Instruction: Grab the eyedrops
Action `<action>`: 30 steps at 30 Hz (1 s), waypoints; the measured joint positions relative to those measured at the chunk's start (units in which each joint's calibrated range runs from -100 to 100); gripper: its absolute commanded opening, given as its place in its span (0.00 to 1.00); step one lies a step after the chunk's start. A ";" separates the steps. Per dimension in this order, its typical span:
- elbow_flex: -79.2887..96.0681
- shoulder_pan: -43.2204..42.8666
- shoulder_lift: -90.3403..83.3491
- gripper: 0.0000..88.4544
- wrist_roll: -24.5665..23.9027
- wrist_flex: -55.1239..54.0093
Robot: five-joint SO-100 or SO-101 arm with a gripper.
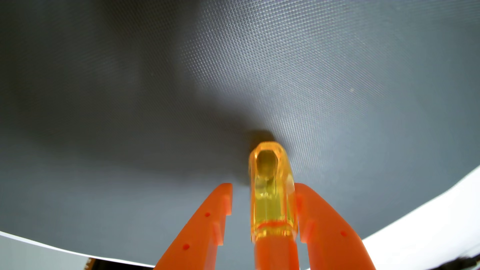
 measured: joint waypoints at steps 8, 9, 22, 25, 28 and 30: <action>-2.62 -0.30 3.82 0.14 -0.10 0.78; -2.62 -0.30 3.82 0.14 -0.10 0.78; -3.70 -0.30 4.07 0.01 -0.68 0.87; -3.70 -0.30 4.07 0.01 -0.84 0.87; -3.70 -0.30 4.07 0.01 -0.84 0.87; -3.70 -0.30 4.07 0.01 -0.84 0.87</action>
